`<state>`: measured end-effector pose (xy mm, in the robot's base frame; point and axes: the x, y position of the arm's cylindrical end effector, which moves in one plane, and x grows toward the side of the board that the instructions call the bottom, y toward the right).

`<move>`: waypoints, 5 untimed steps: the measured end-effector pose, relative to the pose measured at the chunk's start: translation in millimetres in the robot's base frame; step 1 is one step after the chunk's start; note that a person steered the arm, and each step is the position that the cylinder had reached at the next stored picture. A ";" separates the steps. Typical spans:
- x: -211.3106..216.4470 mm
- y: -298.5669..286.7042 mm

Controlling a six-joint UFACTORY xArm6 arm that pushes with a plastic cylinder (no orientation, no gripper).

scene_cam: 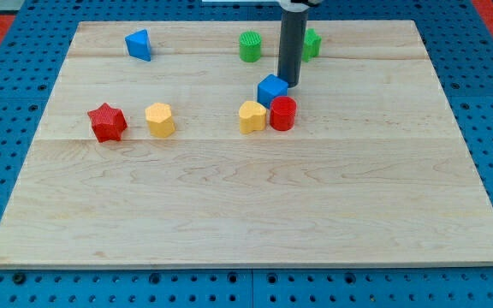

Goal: Slide the green star to the blue cube

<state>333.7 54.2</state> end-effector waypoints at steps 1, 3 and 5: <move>9.4 -10.9; 0.5 29.8; -71.9 111.5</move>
<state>261.8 165.7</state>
